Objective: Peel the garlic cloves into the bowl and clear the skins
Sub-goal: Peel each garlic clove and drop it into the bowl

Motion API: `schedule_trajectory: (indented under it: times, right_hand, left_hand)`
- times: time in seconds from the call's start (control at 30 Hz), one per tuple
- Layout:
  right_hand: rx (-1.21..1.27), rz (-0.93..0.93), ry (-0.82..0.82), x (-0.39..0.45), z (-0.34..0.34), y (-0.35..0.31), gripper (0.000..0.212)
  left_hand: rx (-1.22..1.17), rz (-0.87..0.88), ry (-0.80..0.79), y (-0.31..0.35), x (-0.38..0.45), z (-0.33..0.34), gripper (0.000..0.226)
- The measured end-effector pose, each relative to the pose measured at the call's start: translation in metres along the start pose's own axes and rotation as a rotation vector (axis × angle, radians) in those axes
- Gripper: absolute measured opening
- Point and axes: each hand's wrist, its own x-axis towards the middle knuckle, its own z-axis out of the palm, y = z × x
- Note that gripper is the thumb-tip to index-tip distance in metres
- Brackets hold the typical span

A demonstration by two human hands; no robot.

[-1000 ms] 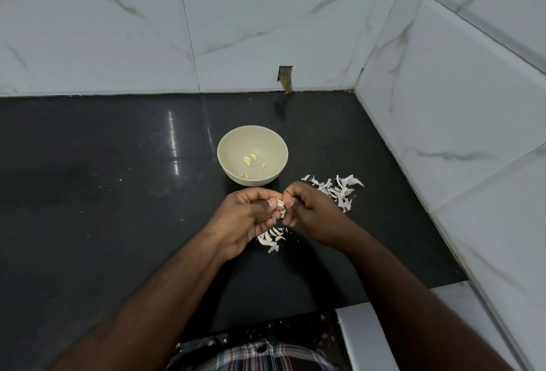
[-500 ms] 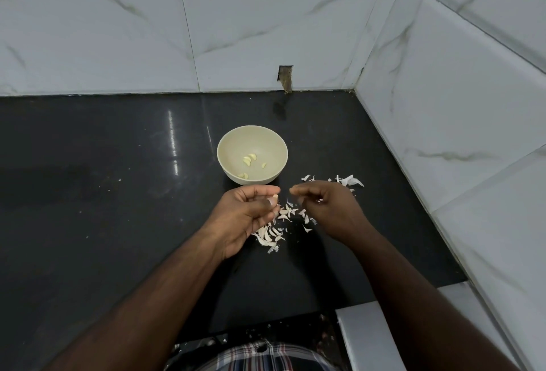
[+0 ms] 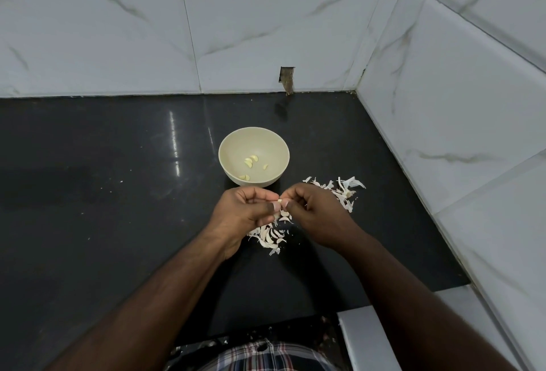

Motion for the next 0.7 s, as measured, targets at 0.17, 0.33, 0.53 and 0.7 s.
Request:
schedule_trajectory:
  times: [0.17,0.33,0.53,0.7]
  right_hand:
    - [-0.001,-0.037,0.008,0.000,0.002,0.001,0.012]
    - [0.075,-0.022,0.084,0.001,0.006,0.004,0.011]
    - [0.002,0.034,0.076,0.001,0.000,0.012,0.013]
    - [0.190,0.098,0.089,0.002,-0.004,0.008,0.013]
  left_hand:
    - [-0.079,-0.070,-0.033,0.003,0.000,-0.004,0.011]
    - [-0.154,-0.104,-0.081,0.005,0.001,-0.005,0.014]
    - [-0.139,-0.063,-0.088,0.003,0.005,-0.006,0.019]
    - [-0.037,0.024,-0.036,-0.002,0.009,-0.003,0.016]
